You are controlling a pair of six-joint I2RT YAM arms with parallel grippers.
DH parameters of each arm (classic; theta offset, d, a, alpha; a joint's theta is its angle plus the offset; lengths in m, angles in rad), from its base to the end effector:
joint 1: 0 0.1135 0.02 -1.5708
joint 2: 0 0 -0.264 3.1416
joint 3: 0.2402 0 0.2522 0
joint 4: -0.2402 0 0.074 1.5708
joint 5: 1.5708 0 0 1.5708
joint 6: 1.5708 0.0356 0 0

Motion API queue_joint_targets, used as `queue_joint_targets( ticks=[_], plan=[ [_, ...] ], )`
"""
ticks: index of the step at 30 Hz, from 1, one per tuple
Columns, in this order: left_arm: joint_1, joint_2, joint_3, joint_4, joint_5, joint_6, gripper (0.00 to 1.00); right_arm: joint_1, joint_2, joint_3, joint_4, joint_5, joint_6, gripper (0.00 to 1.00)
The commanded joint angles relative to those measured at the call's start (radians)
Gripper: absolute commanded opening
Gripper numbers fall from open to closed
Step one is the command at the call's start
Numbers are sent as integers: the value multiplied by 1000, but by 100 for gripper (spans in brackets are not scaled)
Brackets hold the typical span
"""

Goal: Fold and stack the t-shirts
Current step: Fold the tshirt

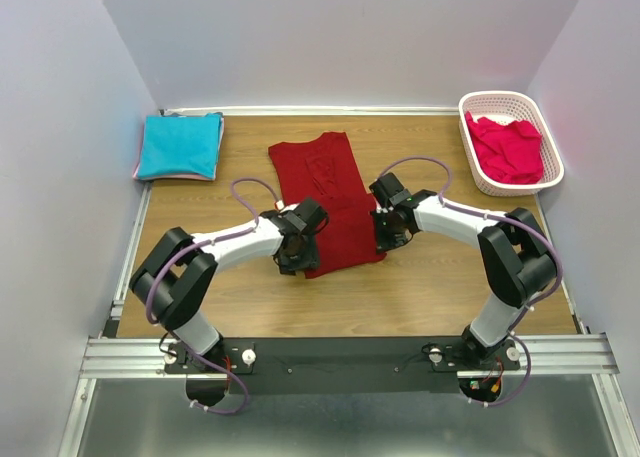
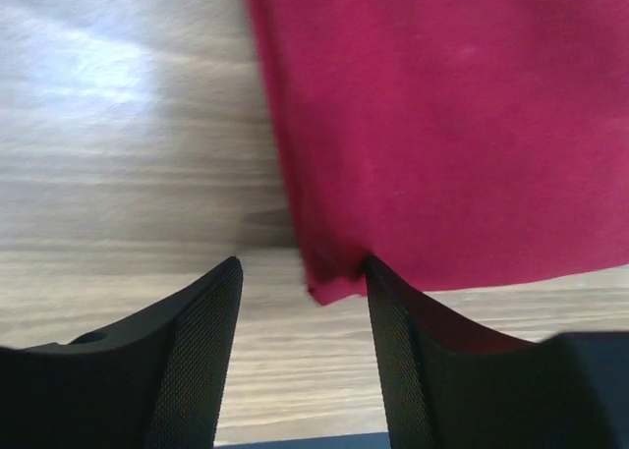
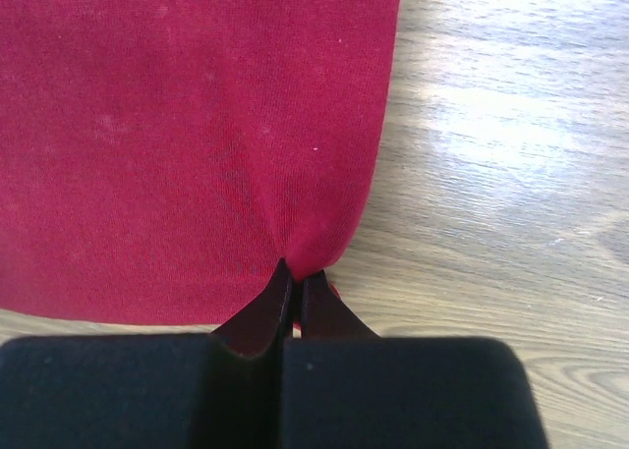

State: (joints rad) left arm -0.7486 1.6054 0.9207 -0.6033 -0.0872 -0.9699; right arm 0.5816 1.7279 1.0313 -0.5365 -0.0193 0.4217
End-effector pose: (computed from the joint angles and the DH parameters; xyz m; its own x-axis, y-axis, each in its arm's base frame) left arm 0.2126 -0.1933 0.1638 -0.9423 -0.2461 -0.2267 -0.2070 0.9611 -0.1829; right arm 0.2704 0.1786 0.1597 -0.9463 -0.1324 -0.2948 -0.1833 0.9712 0.1522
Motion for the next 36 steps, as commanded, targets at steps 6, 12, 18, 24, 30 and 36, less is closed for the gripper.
queue_joint_targets(
  ticks=[6, 12, 18, 24, 30, 36],
  plan=[
    [-40, 211, 75, -68, 9, 48, 54, 18, 22, -39, -42, -37, 0, 1],
    [-80, 261, 122, -112, -22, 66, 30, 18, 4, -47, -33, -36, 2, 1],
    [-80, 245, 121, -104, -23, 82, 0, 18, -10, -56, -29, -4, 2, 1],
    [-118, 144, 87, -121, 6, 157, 0, 20, -103, -126, -100, -57, 11, 1],
    [-276, -62, -22, -223, 92, 102, 0, 18, -295, -218, -314, -97, 34, 1],
    [-367, -284, -103, -257, 280, 42, 0, 20, -485, -214, -532, -145, 60, 1]
  ],
)
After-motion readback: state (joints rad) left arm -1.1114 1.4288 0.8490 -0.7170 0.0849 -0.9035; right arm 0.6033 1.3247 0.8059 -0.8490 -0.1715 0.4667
